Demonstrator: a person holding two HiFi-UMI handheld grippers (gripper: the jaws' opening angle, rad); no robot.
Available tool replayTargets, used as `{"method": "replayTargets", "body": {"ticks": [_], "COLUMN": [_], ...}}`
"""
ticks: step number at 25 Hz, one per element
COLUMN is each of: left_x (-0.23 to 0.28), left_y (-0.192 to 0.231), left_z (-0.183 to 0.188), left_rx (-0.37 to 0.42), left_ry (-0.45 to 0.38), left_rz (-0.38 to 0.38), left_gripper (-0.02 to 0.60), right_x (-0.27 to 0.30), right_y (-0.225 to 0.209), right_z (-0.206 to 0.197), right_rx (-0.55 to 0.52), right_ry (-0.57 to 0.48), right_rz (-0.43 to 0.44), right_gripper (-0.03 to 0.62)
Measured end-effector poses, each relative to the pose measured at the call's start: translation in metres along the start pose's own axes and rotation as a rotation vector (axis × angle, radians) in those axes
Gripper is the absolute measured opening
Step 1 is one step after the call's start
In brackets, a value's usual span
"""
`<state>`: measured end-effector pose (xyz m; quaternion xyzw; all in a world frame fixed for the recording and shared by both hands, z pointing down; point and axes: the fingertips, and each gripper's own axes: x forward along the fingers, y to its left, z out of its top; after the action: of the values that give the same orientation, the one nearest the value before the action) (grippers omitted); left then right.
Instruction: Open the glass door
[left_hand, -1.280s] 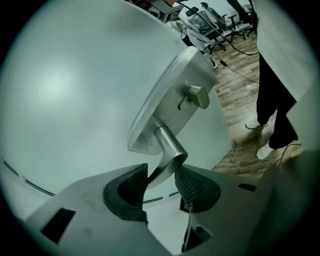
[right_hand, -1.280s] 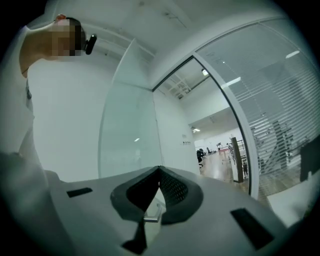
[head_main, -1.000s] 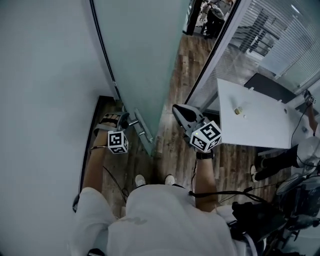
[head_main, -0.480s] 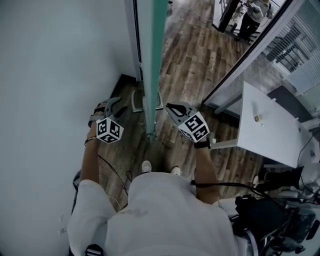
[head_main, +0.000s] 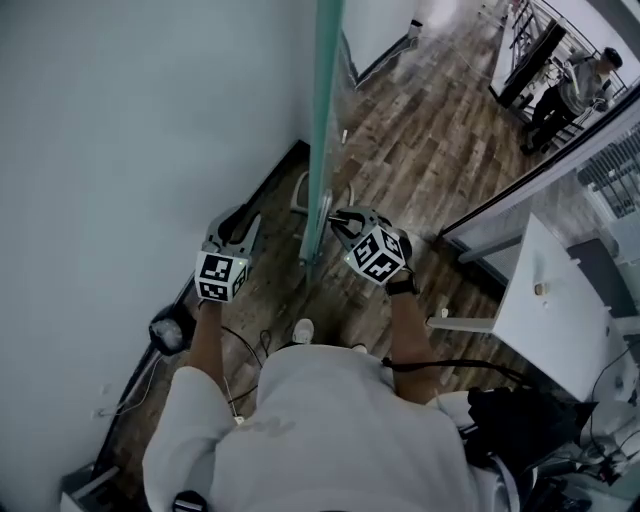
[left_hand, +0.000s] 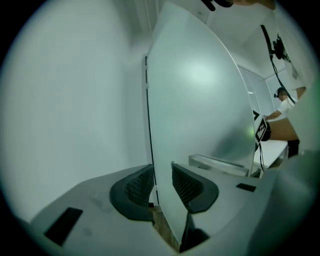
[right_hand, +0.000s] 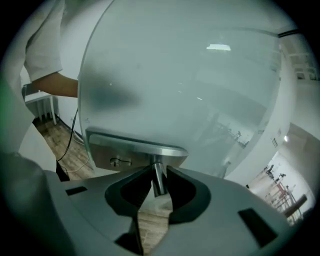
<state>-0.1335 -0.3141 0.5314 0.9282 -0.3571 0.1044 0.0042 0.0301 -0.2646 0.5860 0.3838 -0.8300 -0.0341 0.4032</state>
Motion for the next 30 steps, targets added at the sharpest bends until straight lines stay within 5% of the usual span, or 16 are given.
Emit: {"method": "replayTargets", "body": {"ticks": [10, 30], "left_x": [-0.077, -0.146], "left_y": [0.043, 0.106], "left_z": [0.002, -0.046], "left_rx": [-0.15, -0.228], "left_ry": [-0.088, -0.062], "left_rz": [0.18, 0.356], "left_gripper": [0.007, 0.003], "right_x": [0.057, 0.211], "right_y": [0.022, 0.024], "right_z": [0.059, 0.208], "right_rx": [-0.006, 0.134], "right_ry": [0.001, -0.223], "right_rz": [0.094, -0.004], "right_gripper": [0.094, 0.094]}}
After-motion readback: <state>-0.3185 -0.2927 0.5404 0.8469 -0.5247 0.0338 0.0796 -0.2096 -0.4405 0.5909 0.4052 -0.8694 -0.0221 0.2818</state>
